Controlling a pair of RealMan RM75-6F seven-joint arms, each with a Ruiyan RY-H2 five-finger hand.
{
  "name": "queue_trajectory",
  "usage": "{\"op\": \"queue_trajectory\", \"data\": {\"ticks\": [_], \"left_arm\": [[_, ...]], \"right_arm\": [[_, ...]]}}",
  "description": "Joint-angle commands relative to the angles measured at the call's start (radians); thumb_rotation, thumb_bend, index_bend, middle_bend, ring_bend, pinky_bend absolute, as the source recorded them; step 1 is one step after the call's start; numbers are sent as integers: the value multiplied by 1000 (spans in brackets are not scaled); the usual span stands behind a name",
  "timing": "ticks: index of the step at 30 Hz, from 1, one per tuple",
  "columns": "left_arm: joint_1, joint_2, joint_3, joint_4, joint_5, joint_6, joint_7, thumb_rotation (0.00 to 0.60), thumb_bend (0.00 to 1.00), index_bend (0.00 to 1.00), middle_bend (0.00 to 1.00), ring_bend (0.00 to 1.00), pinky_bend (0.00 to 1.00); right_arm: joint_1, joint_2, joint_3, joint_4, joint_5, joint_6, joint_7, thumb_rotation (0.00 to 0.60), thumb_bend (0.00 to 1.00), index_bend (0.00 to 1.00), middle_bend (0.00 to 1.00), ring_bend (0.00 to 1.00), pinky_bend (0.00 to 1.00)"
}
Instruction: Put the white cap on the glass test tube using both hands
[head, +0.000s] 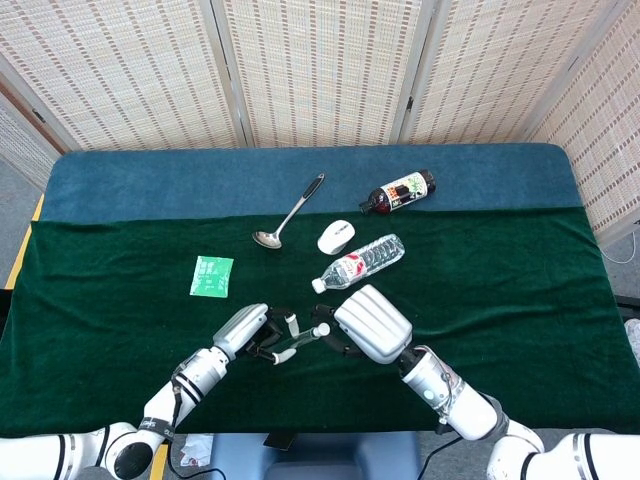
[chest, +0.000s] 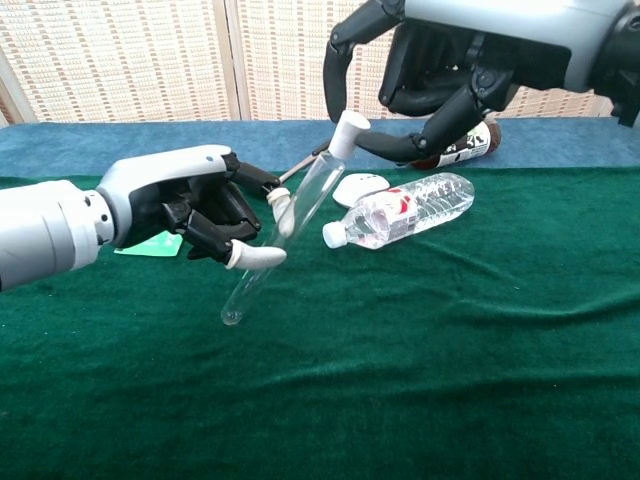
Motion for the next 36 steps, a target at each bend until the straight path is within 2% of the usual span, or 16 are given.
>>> {"op": "queue_trajectory", "data": {"ticks": [1,36], "left_arm": [[-2,-1,0,-1,-5,0,3,600,506,679,982,968,864],[-18,-9,4,-9,-32,6,21,600,507,678,982,968,864]], "right_arm": [[3,-2,0,1,1,-1,-3,600,510,779,1000,1000,1000],[22,-14,-14,3,30,-8,-35,600,511,779,1000,1000,1000]]}}
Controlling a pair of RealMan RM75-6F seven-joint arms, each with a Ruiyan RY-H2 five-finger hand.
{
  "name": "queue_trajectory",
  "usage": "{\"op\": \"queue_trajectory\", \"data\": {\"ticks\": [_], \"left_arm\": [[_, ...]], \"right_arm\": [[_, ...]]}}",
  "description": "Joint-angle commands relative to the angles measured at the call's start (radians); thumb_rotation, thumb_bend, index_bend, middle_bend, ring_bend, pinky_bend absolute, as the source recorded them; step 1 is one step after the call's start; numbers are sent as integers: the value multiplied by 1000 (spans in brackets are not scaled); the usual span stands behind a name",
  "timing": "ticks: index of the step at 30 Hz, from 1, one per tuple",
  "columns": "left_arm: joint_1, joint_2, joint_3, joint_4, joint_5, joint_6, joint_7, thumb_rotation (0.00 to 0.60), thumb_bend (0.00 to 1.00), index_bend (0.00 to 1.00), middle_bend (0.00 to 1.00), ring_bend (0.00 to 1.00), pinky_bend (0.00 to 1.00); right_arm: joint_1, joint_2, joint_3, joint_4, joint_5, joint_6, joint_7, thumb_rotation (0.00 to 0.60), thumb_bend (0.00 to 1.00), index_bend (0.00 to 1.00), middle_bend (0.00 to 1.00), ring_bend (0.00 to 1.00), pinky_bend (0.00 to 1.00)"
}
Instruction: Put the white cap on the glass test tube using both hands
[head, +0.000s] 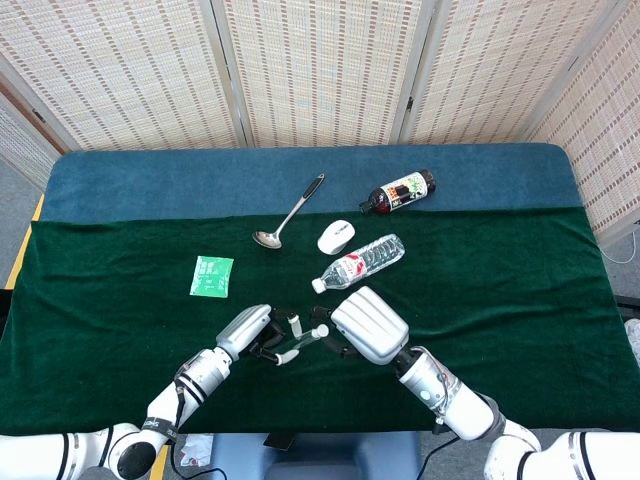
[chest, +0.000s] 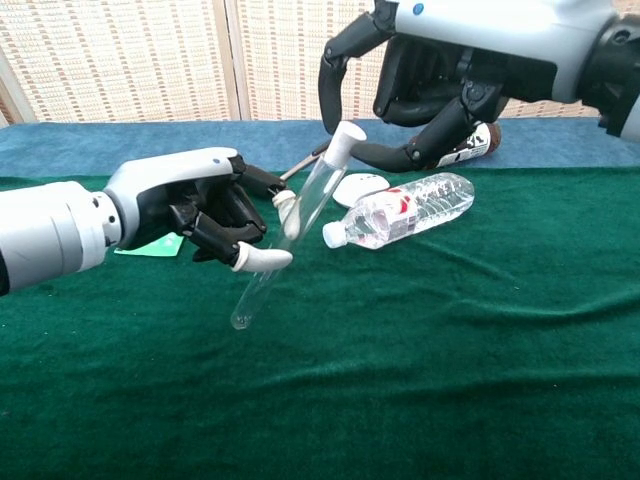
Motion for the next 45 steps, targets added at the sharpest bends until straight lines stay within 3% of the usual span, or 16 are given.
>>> {"op": "queue_trajectory", "data": {"ticks": [1,40,45], "left_arm": [[-1,0,0,1,0,2,2,600,507,679,982,968,864],[2,15,1,11,-22,22,38,600,537,722,994,976,864],[2,17,2,12,-23,23,40,600,537,723,995,976,864]], "right_arm": [[4,-4,0,0,5,-5,-6,600,511,779,1000,1000,1000],[61,-74,-12,51,119,-44,-117,600,511,779,1000,1000,1000],[66,-84,-14,61,120,-44,-120,600,511,684,1000,1000,1000]]}}
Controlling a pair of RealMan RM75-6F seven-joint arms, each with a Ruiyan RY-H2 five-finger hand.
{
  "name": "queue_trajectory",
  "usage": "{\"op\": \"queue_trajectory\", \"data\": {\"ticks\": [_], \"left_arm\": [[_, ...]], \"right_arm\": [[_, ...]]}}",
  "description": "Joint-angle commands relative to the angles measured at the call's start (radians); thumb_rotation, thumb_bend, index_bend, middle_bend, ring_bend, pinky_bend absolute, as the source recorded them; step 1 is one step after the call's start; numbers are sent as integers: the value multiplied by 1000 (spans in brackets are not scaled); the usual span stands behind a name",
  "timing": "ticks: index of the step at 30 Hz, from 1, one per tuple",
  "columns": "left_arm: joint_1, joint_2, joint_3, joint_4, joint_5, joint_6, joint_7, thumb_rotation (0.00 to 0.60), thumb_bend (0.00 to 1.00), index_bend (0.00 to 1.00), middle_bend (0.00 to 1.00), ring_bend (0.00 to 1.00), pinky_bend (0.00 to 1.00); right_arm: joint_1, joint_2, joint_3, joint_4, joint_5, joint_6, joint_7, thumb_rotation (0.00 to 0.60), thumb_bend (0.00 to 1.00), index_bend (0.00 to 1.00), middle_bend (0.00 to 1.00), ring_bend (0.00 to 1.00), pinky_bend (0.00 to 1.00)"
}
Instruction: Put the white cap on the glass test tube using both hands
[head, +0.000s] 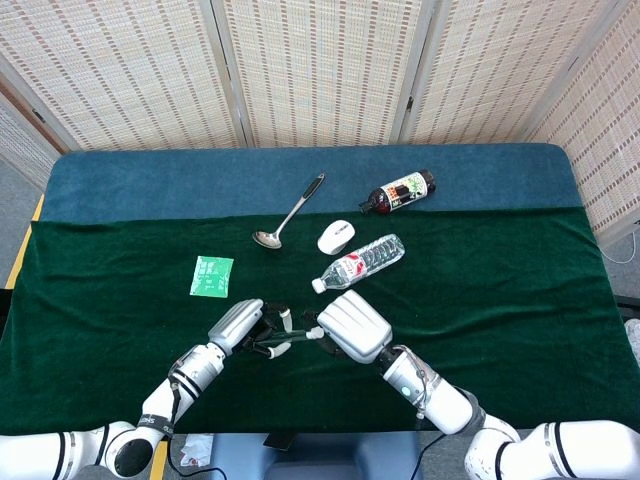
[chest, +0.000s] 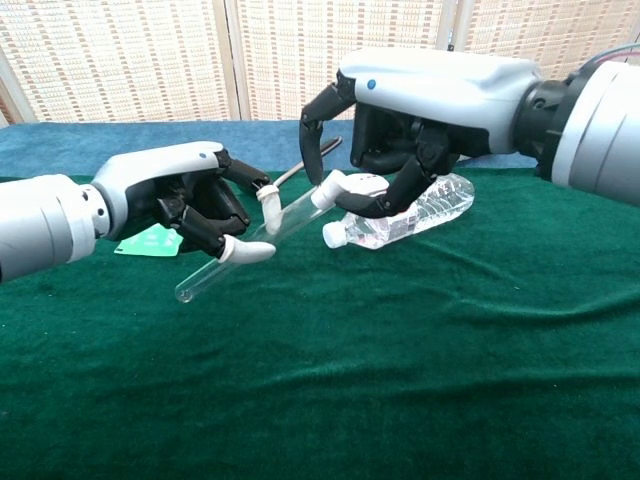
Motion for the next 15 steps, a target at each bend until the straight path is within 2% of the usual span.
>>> {"op": "queue_trajectory", "data": {"ticks": [1,6,15], "left_arm": [[0,1,1,1,-1,-1,0,600,537,723,995,976,864],[0,0,3,5,-3,-4,2,600,538,723,995,976,864],[1,-4,6,14,-5,-4,4,600,538,723,995,976,864]], "right_arm": [[2,-3,-1,3,0,0,1,600,511,658,1000,1000,1000],[2,-7,-5,8,3,4,-1,600,511,454,1000,1000,1000],[4,-9,-8,14,4,7,3,600,511,295,1000,1000,1000]]}}
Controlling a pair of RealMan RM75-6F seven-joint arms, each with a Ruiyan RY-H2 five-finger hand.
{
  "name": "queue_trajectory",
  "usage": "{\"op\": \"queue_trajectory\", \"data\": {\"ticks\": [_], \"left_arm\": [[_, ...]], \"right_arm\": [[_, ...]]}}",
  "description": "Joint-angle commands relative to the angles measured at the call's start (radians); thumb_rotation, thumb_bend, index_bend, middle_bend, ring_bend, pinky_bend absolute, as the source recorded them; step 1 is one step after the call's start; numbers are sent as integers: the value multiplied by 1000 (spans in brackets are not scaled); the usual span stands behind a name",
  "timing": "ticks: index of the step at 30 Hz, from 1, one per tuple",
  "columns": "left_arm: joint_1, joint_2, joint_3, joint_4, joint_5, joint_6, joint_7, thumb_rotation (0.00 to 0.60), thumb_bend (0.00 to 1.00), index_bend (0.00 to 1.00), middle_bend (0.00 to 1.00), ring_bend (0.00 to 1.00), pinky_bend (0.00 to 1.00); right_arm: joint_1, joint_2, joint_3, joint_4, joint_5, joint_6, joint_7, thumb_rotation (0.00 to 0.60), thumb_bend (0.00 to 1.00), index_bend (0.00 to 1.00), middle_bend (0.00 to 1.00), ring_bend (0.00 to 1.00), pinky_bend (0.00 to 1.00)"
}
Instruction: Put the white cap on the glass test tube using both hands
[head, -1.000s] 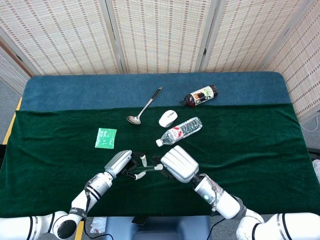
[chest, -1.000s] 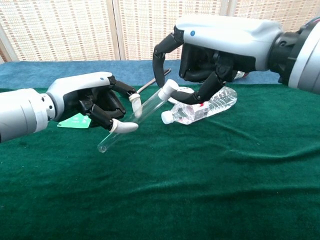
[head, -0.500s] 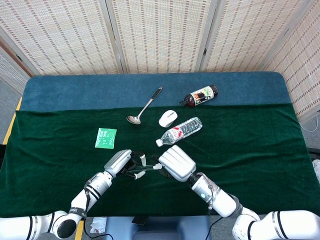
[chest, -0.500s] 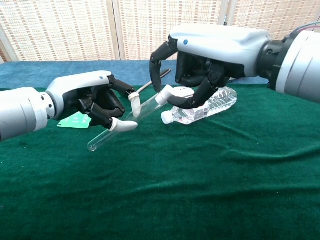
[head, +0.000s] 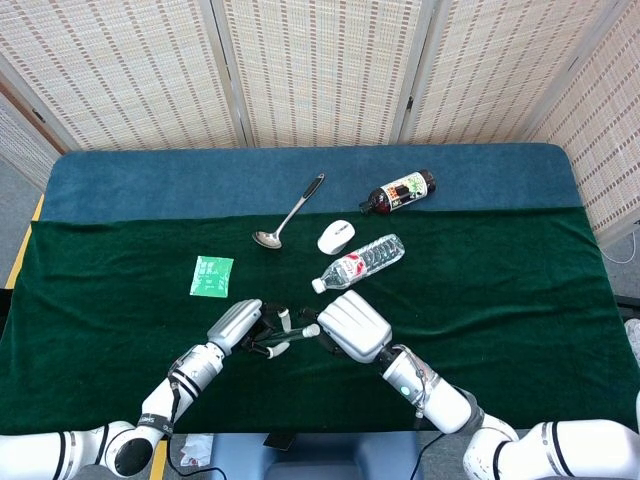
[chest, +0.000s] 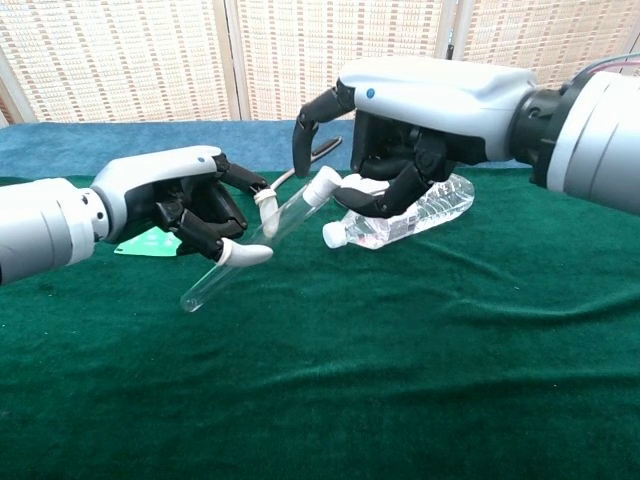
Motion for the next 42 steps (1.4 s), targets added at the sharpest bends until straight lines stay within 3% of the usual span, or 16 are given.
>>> {"op": "queue_trajectory", "data": {"ticks": [1,9,18,27,33,42], "left_arm": [[1,-1,1,2,-1,1,1,600,538,723,995,976,864],[2,-1,17,39,3,22,61,600,538,723,995,976,864],[0,-58,61,161,2,134,339,600,538,723,995,973,864],[-19,-168,89,281,-71,175,600,600,537,703,994,969,864],[-28,-206,83,307,-119,172,681,600,536,644,994,967,864],[-28,-196,81,276,-171,164,738,600,535,422,995,959,864]], "right_arm": [[0,0,-1,1,-2,1,3,600,511,279,1000,1000,1000],[-19,31,3,-23,-36,32,41,600,511,124,1000,1000,1000],[-100,158,0,-68,-100,133,103,600,511,118,1000,1000,1000],[-172,215,-48,-15,-128,167,146,600,511,118,1000,1000,1000],[-202,221,-62,15,-133,175,178,600,511,118,1000,1000,1000],[-223,229,-55,36,-135,176,210,600,510,118,1000,1000,1000]]}}
